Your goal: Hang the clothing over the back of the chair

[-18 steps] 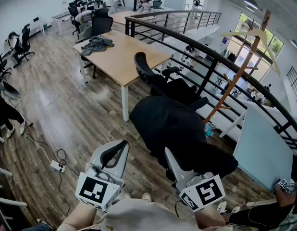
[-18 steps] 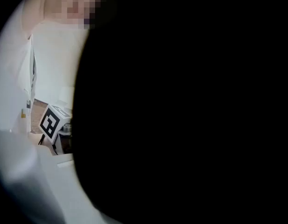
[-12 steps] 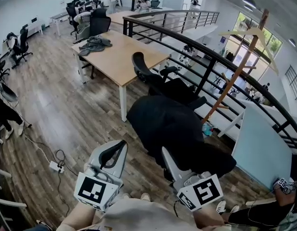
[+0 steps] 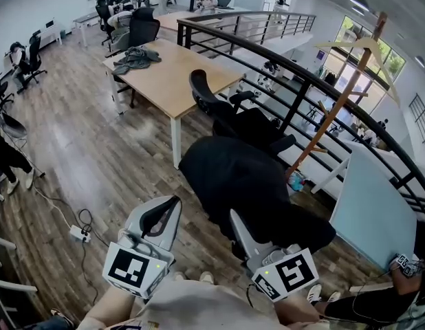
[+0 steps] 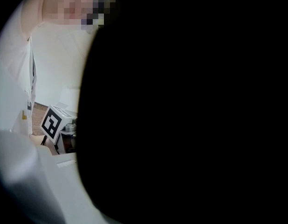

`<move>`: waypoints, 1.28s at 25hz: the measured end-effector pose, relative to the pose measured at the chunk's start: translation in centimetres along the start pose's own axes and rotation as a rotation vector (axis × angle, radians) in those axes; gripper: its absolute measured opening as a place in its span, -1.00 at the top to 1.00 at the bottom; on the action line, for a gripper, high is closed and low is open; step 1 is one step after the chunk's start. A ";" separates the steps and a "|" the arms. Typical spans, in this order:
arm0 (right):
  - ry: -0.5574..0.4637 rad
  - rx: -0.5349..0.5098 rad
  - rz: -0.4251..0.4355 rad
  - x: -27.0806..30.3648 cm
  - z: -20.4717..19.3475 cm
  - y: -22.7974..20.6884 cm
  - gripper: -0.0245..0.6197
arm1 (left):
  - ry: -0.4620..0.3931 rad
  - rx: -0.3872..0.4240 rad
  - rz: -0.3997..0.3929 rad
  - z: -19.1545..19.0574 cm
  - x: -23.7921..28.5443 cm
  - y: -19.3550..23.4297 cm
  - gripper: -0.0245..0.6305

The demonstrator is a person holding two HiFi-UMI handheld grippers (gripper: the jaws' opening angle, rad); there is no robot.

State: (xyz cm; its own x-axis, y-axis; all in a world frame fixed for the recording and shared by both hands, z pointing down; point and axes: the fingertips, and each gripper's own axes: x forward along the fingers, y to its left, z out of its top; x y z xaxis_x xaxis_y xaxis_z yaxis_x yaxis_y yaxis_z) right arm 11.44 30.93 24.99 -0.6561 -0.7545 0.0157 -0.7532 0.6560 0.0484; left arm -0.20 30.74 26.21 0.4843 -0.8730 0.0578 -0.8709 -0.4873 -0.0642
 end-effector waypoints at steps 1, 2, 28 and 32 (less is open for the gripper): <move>0.001 0.002 0.003 0.0 0.0 0.0 0.54 | 0.008 0.004 0.002 -0.1 0.1 -0.1 0.92; 0.002 0.004 0.005 -0.1 -0.1 -0.1 0.54 | 0.010 0.004 0.000 -0.1 0.2 -0.2 0.92; -0.006 0.020 0.009 -4.8 -2.6 -4.7 0.54 | 0.014 -0.022 0.002 -1.6 2.8 -6.7 0.92; -0.017 0.021 0.020 -5.4 -2.9 -5.9 0.54 | 0.023 -0.005 0.018 -1.8 3.5 -8.0 0.92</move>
State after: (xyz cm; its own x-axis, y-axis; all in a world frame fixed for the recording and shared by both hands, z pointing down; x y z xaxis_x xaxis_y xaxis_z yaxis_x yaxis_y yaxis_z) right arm 19.51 31.09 27.50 -0.6717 -0.7408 -0.0005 -0.7406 0.6714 0.0269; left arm 8.30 31.63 28.77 0.4663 -0.8811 0.0792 -0.8800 -0.4711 -0.0608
